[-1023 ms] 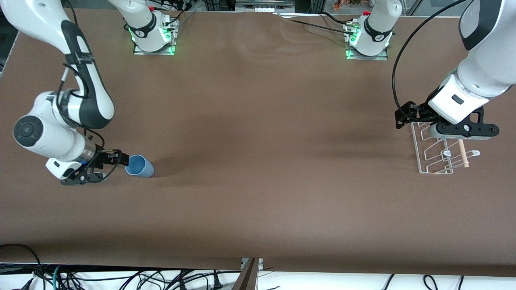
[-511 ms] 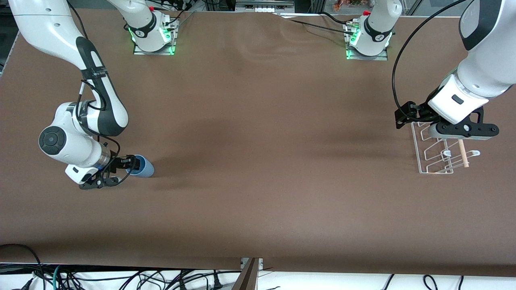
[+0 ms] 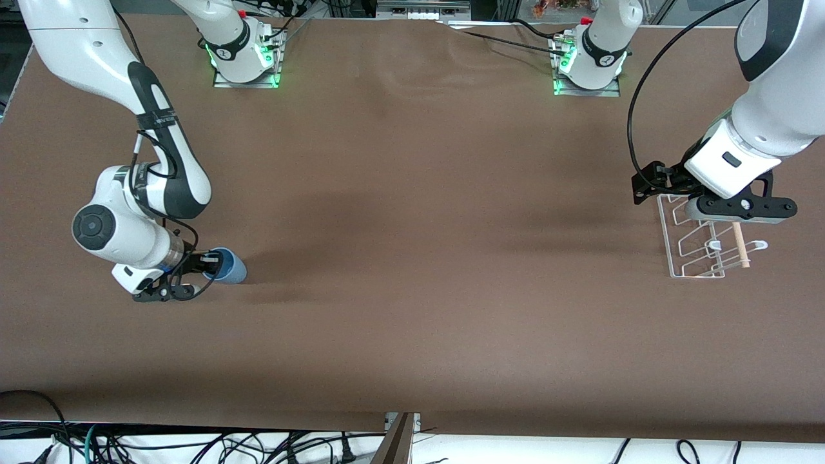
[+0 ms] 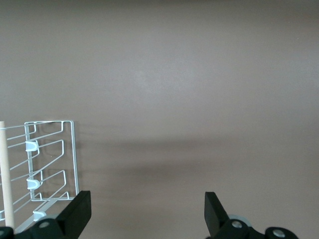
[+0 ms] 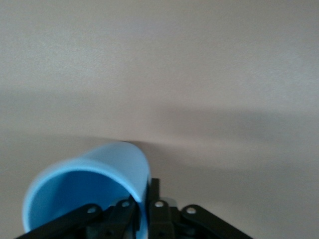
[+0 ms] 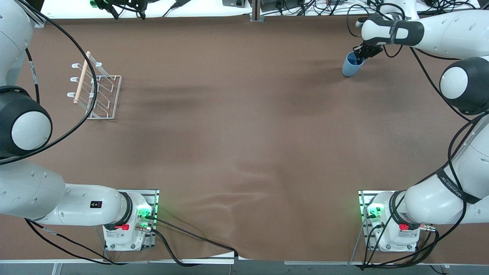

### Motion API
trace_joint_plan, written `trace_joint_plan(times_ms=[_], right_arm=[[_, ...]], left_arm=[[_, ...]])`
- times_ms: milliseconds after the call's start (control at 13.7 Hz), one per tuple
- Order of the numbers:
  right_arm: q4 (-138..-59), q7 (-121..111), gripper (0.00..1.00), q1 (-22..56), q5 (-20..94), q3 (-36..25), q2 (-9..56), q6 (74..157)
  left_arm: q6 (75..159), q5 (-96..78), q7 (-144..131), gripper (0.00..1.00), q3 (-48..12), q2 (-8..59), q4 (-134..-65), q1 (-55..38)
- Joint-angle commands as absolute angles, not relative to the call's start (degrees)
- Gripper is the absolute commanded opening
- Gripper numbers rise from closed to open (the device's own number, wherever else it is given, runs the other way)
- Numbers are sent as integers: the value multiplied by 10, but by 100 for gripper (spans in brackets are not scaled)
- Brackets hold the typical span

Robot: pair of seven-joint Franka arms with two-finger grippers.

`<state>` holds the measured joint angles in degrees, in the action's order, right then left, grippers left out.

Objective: Transfer cup to left arm and place on rack
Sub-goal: 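Lift the blue cup with the right gripper while the left gripper approaches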

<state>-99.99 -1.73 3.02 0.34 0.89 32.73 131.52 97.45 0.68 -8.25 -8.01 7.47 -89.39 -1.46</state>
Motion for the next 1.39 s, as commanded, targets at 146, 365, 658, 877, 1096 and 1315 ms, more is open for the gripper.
trace_joint_plan(times_ms=[146, 365, 658, 877, 1096, 1315], right_arm=[[-991, 23, 0, 33, 17, 24, 323, 1292], [-934, 108, 0, 35, 66, 64, 317, 1170], [-861, 273, 0, 68, 138, 131, 317, 1100], [-825, 405, 0, 130, 184, 149, 318, 1107], [-804, 495, 0, 200, 223, 149, 319, 1141], [-804, 577, 0, 247, 250, 149, 320, 1226]], left_arm=[[961, 17, -70, 100, -81, 74, -885, -11], [960, 17, -70, 100, -82, 74, -885, -11], [946, -5, -70, 100, -84, 76, -886, -18], [922, -31, -70, 100, -96, 80, -887, -43], [924, -60, 29, 100, -101, 95, -889, -63], [934, -135, 185, 100, -100, 124, -888, -41]])
